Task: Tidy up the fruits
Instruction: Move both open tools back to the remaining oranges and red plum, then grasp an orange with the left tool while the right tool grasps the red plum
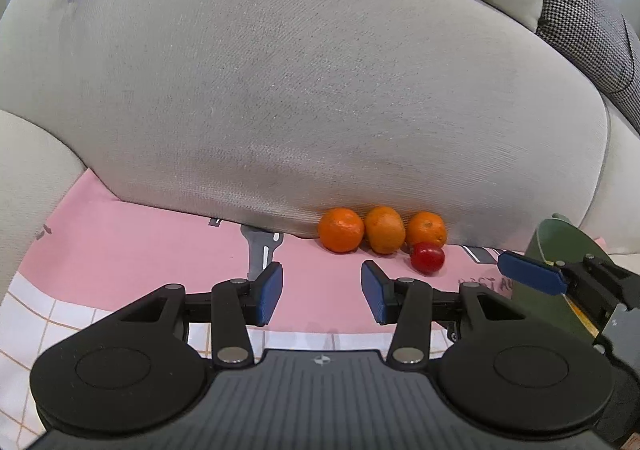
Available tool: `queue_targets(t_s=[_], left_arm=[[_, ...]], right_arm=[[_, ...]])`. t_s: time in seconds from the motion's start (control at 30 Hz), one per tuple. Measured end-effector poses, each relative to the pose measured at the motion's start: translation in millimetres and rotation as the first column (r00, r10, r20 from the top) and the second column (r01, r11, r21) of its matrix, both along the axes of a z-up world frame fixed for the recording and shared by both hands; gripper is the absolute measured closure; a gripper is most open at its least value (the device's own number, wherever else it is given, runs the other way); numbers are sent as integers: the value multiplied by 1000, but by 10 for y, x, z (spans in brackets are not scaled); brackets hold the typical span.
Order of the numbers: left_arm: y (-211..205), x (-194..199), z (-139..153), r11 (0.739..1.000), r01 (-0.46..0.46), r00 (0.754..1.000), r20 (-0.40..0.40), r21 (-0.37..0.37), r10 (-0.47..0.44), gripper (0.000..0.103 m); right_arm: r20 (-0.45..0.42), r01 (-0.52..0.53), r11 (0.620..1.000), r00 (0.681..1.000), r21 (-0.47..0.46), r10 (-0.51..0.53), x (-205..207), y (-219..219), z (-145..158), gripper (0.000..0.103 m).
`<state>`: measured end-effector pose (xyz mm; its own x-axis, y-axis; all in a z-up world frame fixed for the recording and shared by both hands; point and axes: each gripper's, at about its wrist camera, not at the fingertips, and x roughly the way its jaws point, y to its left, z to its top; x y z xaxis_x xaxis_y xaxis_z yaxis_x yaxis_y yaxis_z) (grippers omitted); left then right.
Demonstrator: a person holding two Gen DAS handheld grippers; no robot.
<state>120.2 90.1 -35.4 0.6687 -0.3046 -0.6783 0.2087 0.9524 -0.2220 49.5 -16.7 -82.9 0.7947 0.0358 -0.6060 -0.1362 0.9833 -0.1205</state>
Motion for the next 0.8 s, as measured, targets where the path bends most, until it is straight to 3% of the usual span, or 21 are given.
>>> queue_targets(t_s=[0.23,0.37,0.8], left_arm=[[-12,80,-130,1000,18,1000,-5,9,-17,50],[-57,162,-197,1000,30,999,-12,-7,-30,50],[-411,492,-440,988,118,993,-9,97,-118,50]], right_arm=[[2,67,997,998,-43,-67,163,5,-230,40],[-9,98,991,995,-90,-100,310,-17,-371,48],[-23,129,990,991,-53,-130,569,-156,-689,51]])
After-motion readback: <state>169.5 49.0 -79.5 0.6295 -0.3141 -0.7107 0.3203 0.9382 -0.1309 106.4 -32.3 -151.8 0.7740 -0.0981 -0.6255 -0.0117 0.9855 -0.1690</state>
